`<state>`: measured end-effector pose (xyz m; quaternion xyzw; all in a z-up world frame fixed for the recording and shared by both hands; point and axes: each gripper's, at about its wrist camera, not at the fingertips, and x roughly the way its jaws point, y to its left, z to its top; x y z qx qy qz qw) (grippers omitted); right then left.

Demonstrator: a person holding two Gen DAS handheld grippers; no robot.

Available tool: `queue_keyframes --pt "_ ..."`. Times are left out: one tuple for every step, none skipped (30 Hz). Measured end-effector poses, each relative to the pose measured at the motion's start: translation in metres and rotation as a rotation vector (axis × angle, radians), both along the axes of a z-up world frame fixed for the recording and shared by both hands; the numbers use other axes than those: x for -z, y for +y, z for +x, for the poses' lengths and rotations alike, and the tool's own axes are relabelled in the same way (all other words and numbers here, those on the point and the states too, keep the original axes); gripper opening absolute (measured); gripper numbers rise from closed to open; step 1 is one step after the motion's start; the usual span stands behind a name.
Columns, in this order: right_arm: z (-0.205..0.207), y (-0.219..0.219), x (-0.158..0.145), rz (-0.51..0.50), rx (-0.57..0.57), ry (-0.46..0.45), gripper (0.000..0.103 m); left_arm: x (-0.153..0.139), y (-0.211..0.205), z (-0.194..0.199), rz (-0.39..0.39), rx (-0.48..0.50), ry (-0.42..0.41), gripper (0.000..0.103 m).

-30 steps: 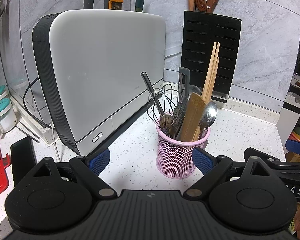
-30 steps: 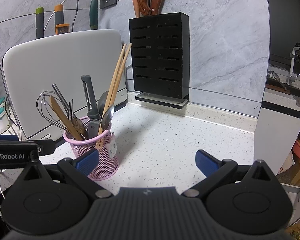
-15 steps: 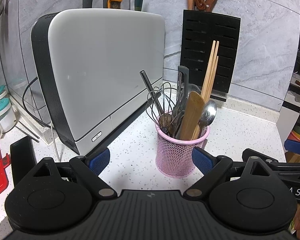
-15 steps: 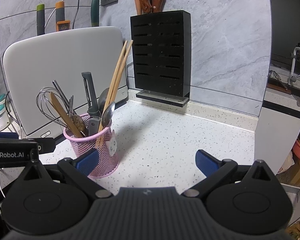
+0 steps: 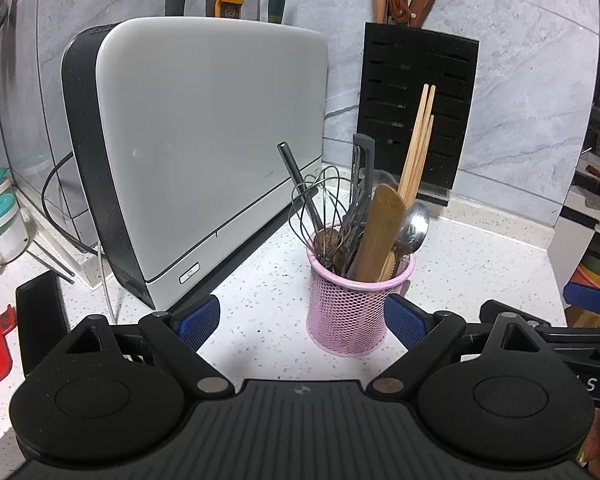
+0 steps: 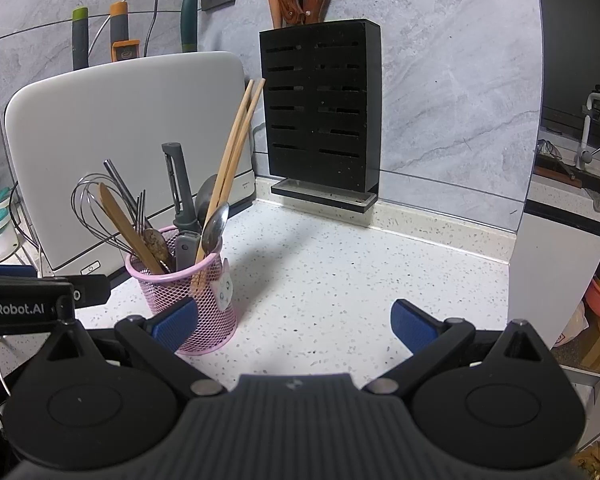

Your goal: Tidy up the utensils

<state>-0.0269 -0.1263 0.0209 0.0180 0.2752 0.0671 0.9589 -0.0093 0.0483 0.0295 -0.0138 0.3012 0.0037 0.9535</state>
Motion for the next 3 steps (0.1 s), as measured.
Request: queue_keyframes --pt "0.0000 0.0001 0.0000 0.000 0.000 0.000 0.100 -0.0002 -0.0002 -0.0004 0.000 0.000 -0.003 0.103" --pt "0.0000 -0.0001 -0.0001 0.001 0.001 0.000 0.100 -0.0003 -0.0003 0.0001 0.002 0.001 0.000 0.103" --pt "0.0001 -0.0005 0.0003 0.001 0.001 0.000 0.100 -0.0002 -0.0007 0.0005 0.003 0.003 0.003 0.103"
